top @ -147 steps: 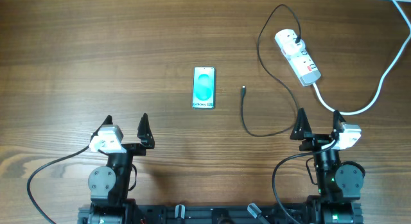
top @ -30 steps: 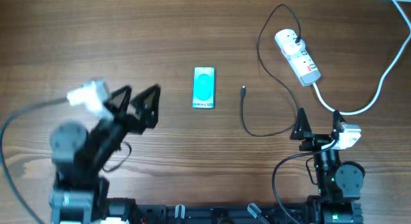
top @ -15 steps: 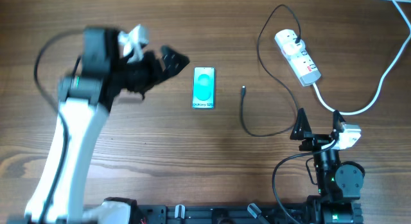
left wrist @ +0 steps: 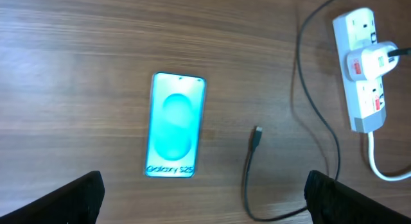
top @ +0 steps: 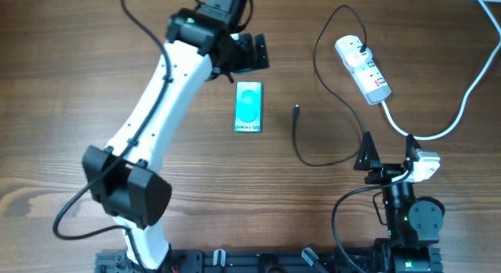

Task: Plug charger to phone and switch on socket
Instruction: 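Reach the left gripper forward over the blue phone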

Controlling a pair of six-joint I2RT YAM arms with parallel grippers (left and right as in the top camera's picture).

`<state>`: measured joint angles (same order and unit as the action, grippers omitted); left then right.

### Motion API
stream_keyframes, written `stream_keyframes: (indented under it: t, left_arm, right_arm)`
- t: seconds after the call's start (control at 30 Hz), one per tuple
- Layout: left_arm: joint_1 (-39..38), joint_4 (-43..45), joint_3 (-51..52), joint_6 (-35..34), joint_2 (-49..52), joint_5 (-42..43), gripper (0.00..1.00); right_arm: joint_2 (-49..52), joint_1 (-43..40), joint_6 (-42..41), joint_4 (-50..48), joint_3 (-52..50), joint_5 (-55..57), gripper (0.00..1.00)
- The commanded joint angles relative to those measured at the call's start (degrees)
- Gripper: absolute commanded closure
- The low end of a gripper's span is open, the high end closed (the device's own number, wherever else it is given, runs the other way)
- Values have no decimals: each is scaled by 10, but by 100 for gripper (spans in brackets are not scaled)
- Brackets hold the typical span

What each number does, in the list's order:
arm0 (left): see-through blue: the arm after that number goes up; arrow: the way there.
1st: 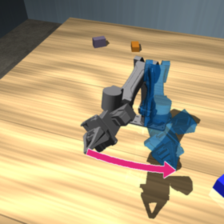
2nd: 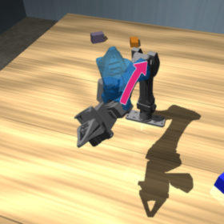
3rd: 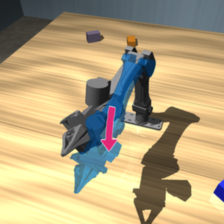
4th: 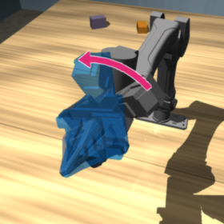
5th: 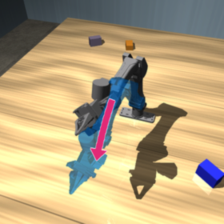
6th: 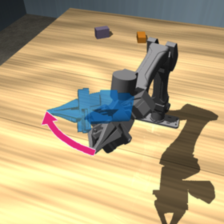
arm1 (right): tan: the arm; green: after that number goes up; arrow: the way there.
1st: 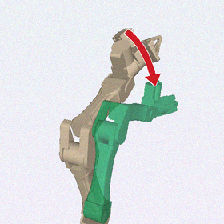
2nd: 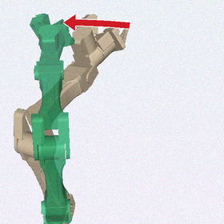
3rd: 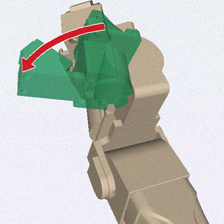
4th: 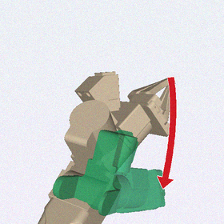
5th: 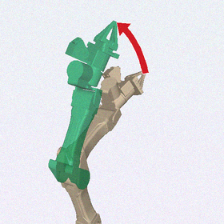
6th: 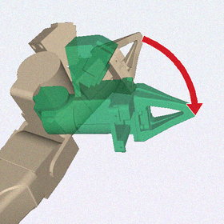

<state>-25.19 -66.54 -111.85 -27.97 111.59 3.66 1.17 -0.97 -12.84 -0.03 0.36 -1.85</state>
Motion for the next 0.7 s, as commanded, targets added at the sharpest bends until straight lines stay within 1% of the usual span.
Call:
stream_keyframes:
  t: [0.0, 0.1, 0.23, 0.4, 0.5, 0.57, 0.67]
  left_arm:
    - [-24, -5, -4, -23, 41, -55, 0]
    - [-46, -17, -4, -56, 87, -114, 0]
    - [-59, 2, -4, -59, 144, -141, 0]
    - [-59, 7, -1, -49, 167, -136, 0]
    - [-56, 32, 8, -9, 181, -132, 0]
    - [-46, 34, 12, -5, 193, -107, 0]
    - [-29, 35, 13, 23, 200, -56, 0]
  right_arm:
    - [-3, -4, -8, -3, -1, 7, 0]
    - [-3, -4, -8, -2, -1, 7, 0]
    - [-3, -4, -8, -2, -1, 7, 0]
    - [-3, -4, -8, -3, -1, 7, 0]
    - [-3, -4, -8, -3, -1, 7, 0]
    - [-3, -4, -8, -2, -1, 7, 0]
    - [-3, -4, -8, -3, -1, 7, 0]
